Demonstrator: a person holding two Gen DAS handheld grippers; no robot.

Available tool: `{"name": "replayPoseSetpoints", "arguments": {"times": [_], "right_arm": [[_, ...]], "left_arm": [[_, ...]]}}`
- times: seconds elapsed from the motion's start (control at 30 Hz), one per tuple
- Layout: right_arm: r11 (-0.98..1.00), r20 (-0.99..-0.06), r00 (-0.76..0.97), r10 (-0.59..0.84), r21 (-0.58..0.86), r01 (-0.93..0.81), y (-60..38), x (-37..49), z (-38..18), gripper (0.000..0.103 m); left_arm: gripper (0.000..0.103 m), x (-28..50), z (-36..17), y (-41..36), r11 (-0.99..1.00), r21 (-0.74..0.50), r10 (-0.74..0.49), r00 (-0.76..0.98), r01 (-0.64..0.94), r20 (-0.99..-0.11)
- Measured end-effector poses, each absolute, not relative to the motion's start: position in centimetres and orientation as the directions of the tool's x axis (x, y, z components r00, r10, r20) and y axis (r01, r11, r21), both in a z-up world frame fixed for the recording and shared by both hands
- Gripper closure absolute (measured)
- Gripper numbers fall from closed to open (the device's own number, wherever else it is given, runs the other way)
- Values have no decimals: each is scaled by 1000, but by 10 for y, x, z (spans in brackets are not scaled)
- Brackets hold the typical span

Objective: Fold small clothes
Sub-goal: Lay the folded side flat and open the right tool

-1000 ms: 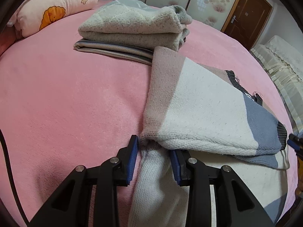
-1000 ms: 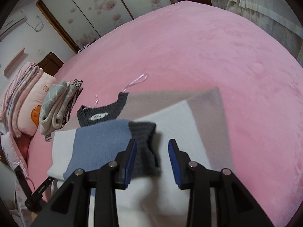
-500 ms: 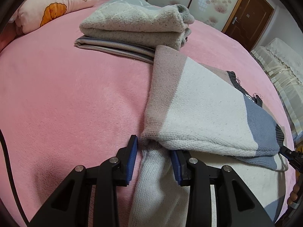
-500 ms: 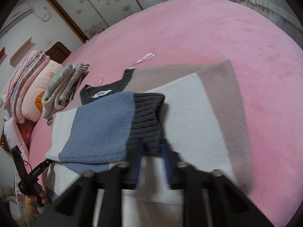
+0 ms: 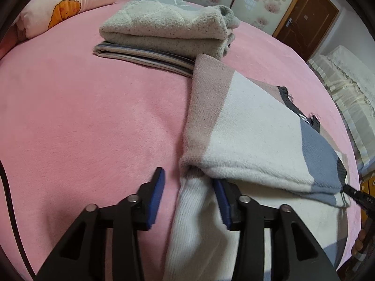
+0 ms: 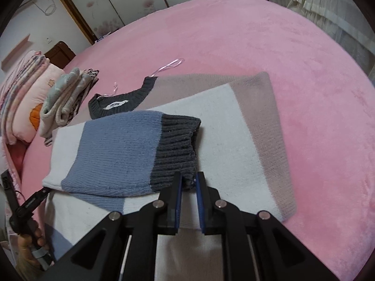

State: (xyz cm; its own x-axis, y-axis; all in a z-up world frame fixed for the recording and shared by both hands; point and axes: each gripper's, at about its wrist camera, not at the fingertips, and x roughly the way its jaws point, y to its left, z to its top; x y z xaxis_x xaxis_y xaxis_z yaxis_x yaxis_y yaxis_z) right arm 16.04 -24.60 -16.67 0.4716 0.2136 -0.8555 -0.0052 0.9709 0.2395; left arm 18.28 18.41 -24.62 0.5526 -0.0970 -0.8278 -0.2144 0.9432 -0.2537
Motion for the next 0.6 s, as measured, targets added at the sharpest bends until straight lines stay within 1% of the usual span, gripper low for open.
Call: {"name": "replayPoseSetpoints", "arguments": {"times": [0.03, 0.13, 0.27, 0.37, 0.47, 0.6], "right_arm": [[977, -857, 479, 191, 212, -9, -244, 159, -164, 88], [992, -846, 518, 122, 127, -26, -238, 153, -151, 85], [996, -801, 592, 86, 70, -50, -228, 145, -129, 85], [992, -765, 632, 122, 76, -100, -209, 146, -119, 85], [984, -752, 639, 163, 81, -156, -178, 154, -122, 85], [972, -754, 621, 215, 101, -214, -136, 170, -139, 85]], "left_arm": [[52, 178, -240, 184, 949, -233, -80, 551, -213, -830], [51, 168, -223, 186, 960, -205, -58, 578, -192, -814], [44, 165, -192, 179, 973, -167, -25, 648, -159, -761], [38, 179, -177, 165, 978, -177, -49, 694, -114, -718], [38, 206, -178, 141, 981, -186, -88, 709, -62, -699], [38, 239, -195, 109, 982, -190, -138, 700, 3, -700]]}}
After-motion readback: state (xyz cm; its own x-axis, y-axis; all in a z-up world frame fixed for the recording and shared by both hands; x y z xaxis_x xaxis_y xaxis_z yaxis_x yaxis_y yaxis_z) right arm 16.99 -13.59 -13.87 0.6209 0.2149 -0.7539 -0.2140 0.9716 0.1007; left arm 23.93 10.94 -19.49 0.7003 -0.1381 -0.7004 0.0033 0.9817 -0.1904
